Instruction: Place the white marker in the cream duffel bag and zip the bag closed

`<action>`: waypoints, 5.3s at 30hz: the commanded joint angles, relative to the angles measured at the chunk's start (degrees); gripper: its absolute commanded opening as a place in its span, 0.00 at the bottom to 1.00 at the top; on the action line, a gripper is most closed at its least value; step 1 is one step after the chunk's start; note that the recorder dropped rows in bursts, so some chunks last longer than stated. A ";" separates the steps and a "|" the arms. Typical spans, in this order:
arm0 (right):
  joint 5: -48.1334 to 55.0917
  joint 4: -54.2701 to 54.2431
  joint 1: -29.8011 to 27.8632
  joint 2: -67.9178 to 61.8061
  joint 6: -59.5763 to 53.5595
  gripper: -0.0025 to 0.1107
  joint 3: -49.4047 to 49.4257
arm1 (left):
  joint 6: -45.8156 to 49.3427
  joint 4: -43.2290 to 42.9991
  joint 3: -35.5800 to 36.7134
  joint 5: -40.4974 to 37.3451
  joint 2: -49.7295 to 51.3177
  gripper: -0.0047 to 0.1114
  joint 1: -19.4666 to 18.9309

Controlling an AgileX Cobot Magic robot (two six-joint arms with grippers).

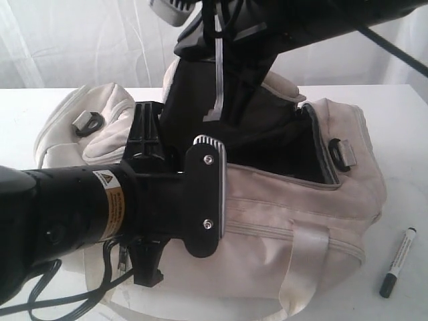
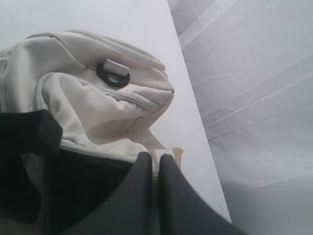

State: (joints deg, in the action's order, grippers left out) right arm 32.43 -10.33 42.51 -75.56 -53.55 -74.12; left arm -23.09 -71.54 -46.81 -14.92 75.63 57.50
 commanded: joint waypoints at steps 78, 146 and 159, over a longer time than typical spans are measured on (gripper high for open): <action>8.01 -15.98 -3.74 -6.82 -10.29 0.02 -5.05 | 12.63 23.92 2.09 -1.17 1.11 0.20 -0.21; 2.67 14.75 -5.26 -5.23 7.01 0.02 -5.17 | -4.03 28.83 3.47 -14.89 7.26 0.04 -0.21; 3.49 9.29 -6.61 -5.23 8.70 0.02 -5.17 | -4.03 30.24 3.47 -14.65 5.68 0.04 -0.21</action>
State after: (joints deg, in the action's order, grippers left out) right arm 35.87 0.36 36.56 -81.43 -45.46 -79.38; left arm -26.50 -42.64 -44.09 -27.12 81.91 57.40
